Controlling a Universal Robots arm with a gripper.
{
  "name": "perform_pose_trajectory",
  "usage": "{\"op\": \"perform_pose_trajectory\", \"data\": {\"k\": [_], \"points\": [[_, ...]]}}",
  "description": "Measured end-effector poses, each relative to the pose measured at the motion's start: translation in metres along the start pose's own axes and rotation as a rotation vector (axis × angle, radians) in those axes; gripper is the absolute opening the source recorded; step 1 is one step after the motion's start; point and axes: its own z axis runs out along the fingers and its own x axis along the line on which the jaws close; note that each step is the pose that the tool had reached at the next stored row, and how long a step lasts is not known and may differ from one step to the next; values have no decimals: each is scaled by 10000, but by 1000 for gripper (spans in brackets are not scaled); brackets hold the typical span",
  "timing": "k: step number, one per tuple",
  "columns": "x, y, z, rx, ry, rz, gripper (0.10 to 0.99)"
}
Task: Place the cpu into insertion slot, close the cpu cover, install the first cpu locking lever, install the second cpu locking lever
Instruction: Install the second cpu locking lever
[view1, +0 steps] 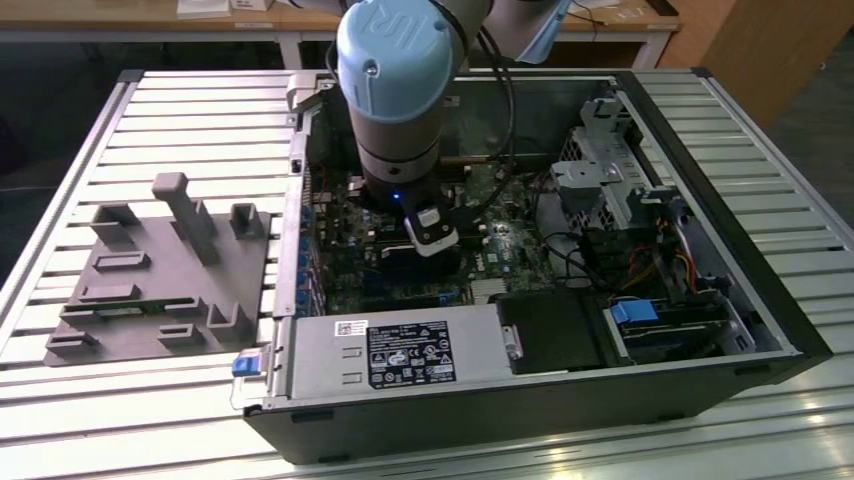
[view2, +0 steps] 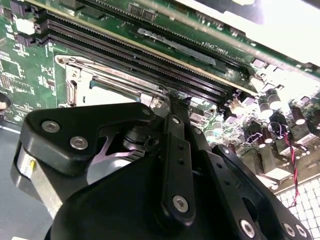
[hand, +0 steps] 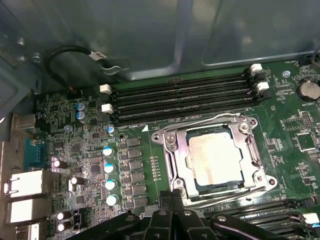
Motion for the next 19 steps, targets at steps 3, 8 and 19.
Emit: {"op": "perform_pose_trajectory", "data": {"k": [3,8,19], "points": [[0,0,1,-2,0,0,102],[0,-1,3,-3,0,0,102],[1,-3,27,-5,-1,0,102]]}}
